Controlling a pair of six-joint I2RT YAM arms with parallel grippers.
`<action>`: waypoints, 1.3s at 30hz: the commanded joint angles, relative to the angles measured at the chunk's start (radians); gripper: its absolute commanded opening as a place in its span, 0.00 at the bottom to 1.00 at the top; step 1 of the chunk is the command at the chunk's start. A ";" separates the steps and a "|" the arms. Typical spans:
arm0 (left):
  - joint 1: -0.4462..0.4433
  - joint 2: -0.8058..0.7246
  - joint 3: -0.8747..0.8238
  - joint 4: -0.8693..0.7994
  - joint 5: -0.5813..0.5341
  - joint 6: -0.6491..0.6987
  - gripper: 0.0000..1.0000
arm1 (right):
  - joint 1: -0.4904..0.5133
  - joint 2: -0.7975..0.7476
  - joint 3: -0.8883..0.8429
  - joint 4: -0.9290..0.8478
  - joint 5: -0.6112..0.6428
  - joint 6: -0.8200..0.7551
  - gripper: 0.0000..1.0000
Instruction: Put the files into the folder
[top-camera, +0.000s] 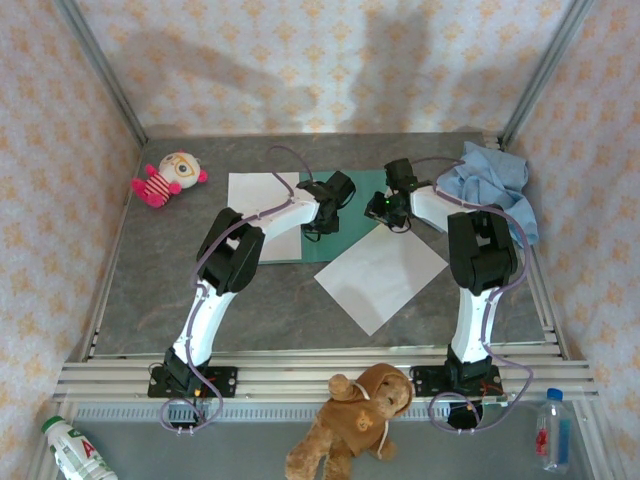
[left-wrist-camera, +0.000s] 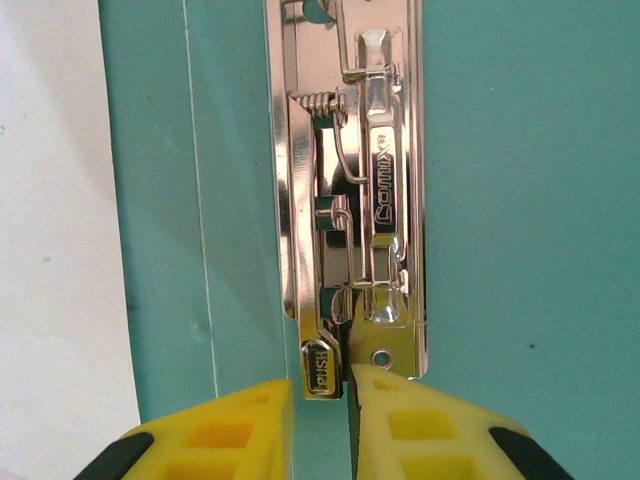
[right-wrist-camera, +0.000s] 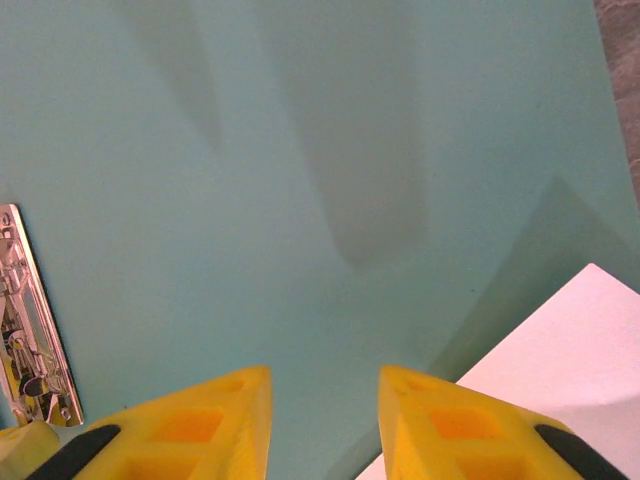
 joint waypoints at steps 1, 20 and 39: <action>0.000 -0.010 0.032 -0.043 -0.046 -0.015 0.22 | 0.004 0.017 0.018 -0.001 0.000 -0.005 0.34; 0.002 0.002 0.036 -0.044 -0.051 -0.011 0.17 | 0.003 0.016 0.009 0.001 -0.012 0.001 0.34; 0.014 0.011 -0.022 0.016 0.015 -0.053 0.13 | 0.018 0.024 0.000 0.010 -0.026 0.016 0.33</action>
